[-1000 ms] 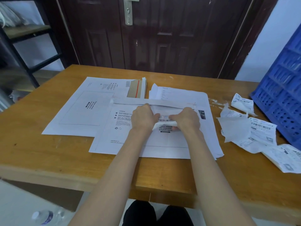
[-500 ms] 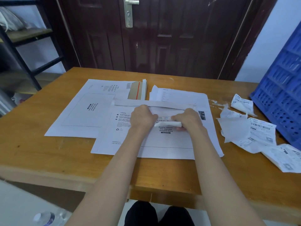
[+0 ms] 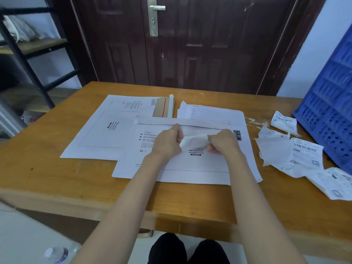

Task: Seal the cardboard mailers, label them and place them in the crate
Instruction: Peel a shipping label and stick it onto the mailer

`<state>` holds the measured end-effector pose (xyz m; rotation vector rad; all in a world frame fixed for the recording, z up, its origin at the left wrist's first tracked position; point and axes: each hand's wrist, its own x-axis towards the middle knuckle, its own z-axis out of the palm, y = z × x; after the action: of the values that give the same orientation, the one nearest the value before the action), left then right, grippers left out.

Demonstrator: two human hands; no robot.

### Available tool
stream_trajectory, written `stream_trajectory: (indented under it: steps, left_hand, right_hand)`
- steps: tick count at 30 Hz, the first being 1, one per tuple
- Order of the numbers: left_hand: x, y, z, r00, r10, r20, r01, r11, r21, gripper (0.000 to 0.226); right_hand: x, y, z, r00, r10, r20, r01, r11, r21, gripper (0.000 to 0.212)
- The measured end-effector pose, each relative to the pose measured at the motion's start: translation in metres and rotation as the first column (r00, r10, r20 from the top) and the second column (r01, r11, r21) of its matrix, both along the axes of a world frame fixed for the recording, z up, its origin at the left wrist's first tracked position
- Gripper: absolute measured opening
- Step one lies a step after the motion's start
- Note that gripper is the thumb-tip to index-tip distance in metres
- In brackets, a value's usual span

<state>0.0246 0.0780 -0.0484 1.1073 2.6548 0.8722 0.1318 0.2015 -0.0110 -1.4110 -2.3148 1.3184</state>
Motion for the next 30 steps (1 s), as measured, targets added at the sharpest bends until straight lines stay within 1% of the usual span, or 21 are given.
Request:
stream_trajectory:
  steps: [3,5,8,9,10,12,14,15,17,20,24,30]
  left_hand:
    - [0.005,-0.003,0.000,0.996,-0.056,-0.072,0.057,0.998,0.014,0.026]
    - [0.009,-0.006,0.003,0.989,-0.068,-0.130,0.069,0.998,0.007,0.029]
    - [0.015,-0.009,0.008,0.956,-0.057,-0.288,0.043,0.998,-0.054,0.027]
    - [0.016,-0.010,0.010,0.951,-0.047,-0.306,0.028,0.997,-0.065,0.025]
    - [0.017,-0.011,0.010,0.955,-0.045,-0.295,0.024,0.997,-0.074,0.022]
    - [0.017,-0.012,0.009,0.969,-0.056,-0.242,0.038,0.996,-0.077,0.023]
    - [0.015,-0.014,0.005,0.981,-0.057,-0.187,0.048,0.998,-0.052,0.035]
    - [0.014,-0.014,0.003,0.985,-0.053,-0.162,0.048,0.998,-0.037,0.041]
    - [0.015,-0.015,0.001,0.985,-0.053,-0.166,0.048,0.998,-0.039,0.046]
    - [0.017,-0.016,0.000,0.980,-0.055,-0.192,0.048,0.998,-0.038,0.053]
    - [0.020,-0.018,-0.002,0.981,-0.053,-0.185,0.046,0.998,-0.041,0.059]
    - [0.019,-0.021,-0.003,0.984,-0.092,-0.152,0.084,0.995,-0.060,0.071]
  right_hand:
    - [0.003,0.003,0.000,0.997,0.072,-0.013,-0.072,0.997,-0.034,0.010]
    - [0.005,0.005,0.000,0.993,0.094,-0.067,-0.100,0.990,-0.094,0.011]
    - [0.016,0.004,0.003,0.982,0.116,-0.151,-0.141,0.976,-0.165,0.008]
    - [0.019,0.004,0.003,0.980,0.111,-0.165,-0.140,0.975,-0.175,0.014]
    - [0.020,0.004,0.000,0.981,0.102,-0.164,-0.129,0.979,-0.160,0.019]
    - [0.023,0.004,-0.003,0.988,0.102,-0.114,-0.106,0.994,-0.026,0.024]
    - [0.028,0.001,-0.003,0.992,0.112,-0.063,-0.104,0.988,0.114,0.032]
    - [0.031,-0.001,-0.002,0.991,0.117,-0.067,-0.107,0.986,0.131,0.036]
    - [0.036,-0.003,-0.004,0.987,0.118,-0.107,-0.108,0.989,0.102,0.039]
    - [0.039,-0.007,-0.008,0.982,0.097,-0.162,-0.083,0.992,0.093,0.037]
    - [0.043,-0.013,-0.012,0.978,0.095,-0.184,-0.077,0.992,0.102,0.037]
    - [0.042,-0.025,-0.027,0.964,0.088,-0.250,-0.038,0.980,0.196,0.039]
